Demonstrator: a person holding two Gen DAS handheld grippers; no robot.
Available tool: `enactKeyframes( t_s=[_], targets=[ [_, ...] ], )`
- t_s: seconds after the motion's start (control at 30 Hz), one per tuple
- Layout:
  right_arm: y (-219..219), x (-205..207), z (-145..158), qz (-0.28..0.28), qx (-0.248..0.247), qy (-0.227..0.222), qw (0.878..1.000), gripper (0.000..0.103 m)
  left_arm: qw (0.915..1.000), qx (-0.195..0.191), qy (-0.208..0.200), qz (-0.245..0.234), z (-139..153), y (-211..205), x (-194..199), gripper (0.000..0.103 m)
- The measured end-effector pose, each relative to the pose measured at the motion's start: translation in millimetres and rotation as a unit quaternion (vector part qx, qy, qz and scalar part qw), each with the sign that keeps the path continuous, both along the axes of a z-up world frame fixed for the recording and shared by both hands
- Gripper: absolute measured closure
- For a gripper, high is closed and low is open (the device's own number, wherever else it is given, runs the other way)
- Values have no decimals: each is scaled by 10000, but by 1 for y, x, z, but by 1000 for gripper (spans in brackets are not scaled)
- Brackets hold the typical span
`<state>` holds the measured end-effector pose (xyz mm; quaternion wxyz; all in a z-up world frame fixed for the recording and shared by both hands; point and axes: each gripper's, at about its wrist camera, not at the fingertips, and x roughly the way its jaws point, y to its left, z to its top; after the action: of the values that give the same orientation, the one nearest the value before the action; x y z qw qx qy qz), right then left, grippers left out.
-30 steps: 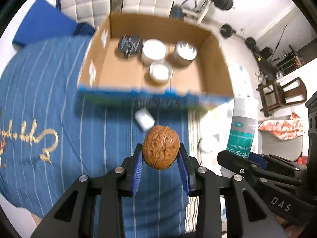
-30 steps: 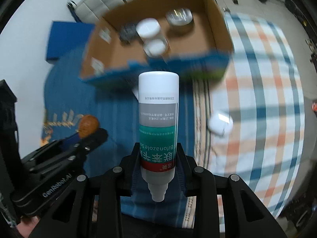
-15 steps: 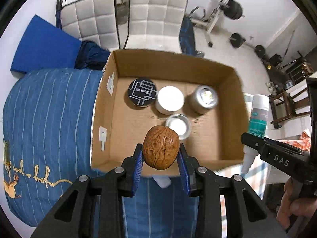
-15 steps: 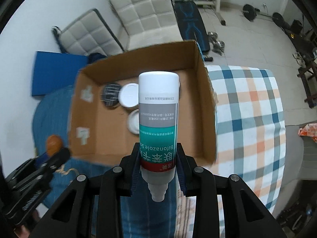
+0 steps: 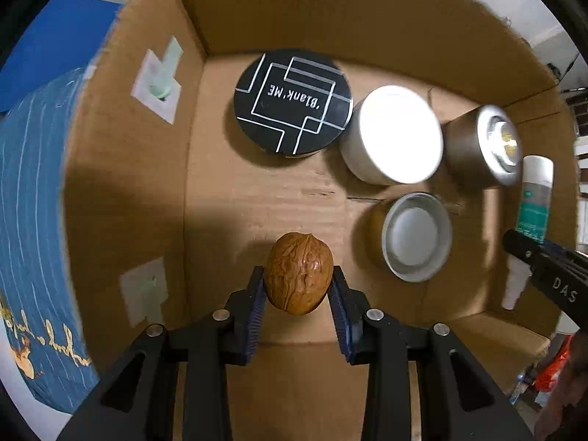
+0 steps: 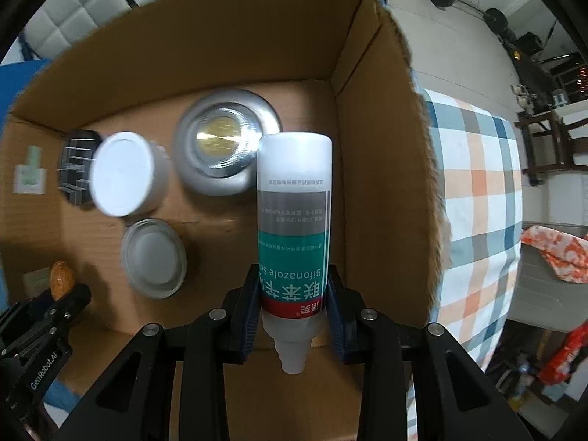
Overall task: Organize rigid objects
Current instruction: 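Carry the walnut and white bottle over the box and lower them, then open both tools to release the walnut and bottle in the box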
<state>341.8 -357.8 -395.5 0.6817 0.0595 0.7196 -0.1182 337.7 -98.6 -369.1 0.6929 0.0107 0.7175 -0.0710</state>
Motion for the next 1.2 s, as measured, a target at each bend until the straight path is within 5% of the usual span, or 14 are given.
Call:
enactKeyframes(
  t_s=[0.57, 0.73, 0.93, 1.2],
  targets=[
    [-5, 34, -38, 15, 138, 265, 9996, 68, 9995, 7, 307, 29, -35, 7, 29, 71],
    [-21, 31, -43, -47, 431, 290, 9986, 65, 9987, -35, 458, 230, -35, 16, 39, 63],
    [-21, 18, -24, 159, 426, 83, 9989, 48, 9981, -134, 500, 338, -20, 24, 35, 52],
    [-21, -20, 12, 337, 377, -285, 9983, 36, 9990, -163, -208, 353, 34, 20, 6, 25]
  ],
)
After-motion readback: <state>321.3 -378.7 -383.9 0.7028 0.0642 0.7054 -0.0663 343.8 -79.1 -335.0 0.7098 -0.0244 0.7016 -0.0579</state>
